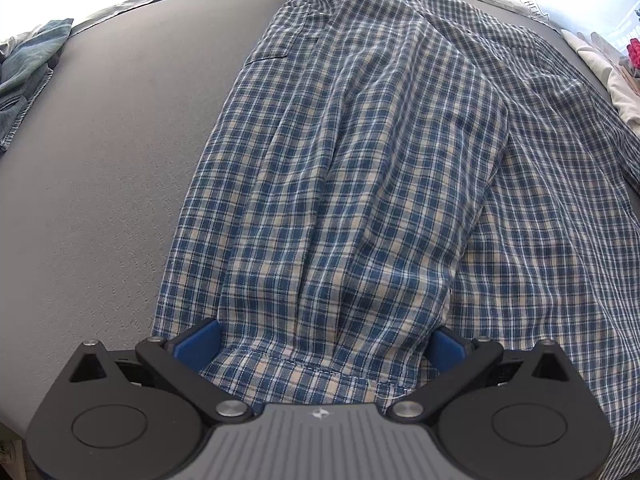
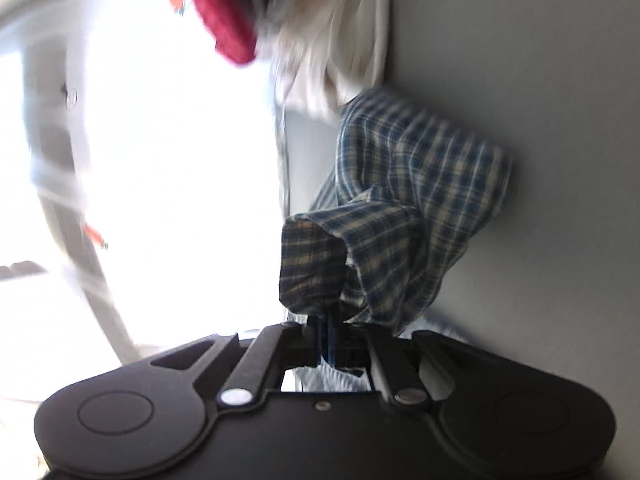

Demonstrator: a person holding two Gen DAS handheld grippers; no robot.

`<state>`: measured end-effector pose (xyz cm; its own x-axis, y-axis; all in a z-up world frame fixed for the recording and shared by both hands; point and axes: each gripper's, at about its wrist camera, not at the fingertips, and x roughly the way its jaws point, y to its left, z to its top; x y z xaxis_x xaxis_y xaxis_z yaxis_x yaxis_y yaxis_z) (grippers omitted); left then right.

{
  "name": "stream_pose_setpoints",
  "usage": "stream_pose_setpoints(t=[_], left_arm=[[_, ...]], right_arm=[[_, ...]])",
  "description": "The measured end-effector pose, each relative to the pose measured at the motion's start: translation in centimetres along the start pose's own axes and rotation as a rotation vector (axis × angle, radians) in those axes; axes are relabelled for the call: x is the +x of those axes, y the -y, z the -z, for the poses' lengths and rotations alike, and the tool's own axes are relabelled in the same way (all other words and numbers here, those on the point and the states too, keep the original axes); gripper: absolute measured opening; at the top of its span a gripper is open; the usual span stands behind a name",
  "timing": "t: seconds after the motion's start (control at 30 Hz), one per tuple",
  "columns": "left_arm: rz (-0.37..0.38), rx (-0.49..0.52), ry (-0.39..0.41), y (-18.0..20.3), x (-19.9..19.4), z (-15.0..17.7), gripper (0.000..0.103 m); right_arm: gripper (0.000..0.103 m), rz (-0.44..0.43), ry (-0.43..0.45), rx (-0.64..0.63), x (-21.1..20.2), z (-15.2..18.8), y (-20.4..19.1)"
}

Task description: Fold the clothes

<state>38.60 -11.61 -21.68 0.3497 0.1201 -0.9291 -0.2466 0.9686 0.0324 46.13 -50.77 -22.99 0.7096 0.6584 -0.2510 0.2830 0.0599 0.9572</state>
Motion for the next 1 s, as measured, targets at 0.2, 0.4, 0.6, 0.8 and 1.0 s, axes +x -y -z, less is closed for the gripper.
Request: stream_pose_setpoints(t=[0.2,0.4,0.6,0.8,1.0], left_arm=[[0.000,0.000,0.011,-0.1,-0.2,0.4,0.103],[0.000,0.000,0.022,-0.1,-0.4,0.8,0.103],[-0.002,-0.005,0.032,-0.2,-0.8,1.2,0.103],[-0.025,-0.019,0.046,0.0,-1.5,1.7,0.103],[-0.020,-0.016,0.105,1.0,-3.5,3.1,0.101]], right_arm=[[0.033,-0.078,-0.440,-0.363,6.6,10.0,-6.3],[0.083,0.260,-0.303,-0.766,5.3,11.7,-8.1],[0.102,0.690,0.003,-1.279,2.1,11.1,-5.8],[0.103,0.854,0.041,-1.304,1.2,8.2,-0.8],[0.103,0.756,0.106,-1.347,-0.7,7.8,1.1]])
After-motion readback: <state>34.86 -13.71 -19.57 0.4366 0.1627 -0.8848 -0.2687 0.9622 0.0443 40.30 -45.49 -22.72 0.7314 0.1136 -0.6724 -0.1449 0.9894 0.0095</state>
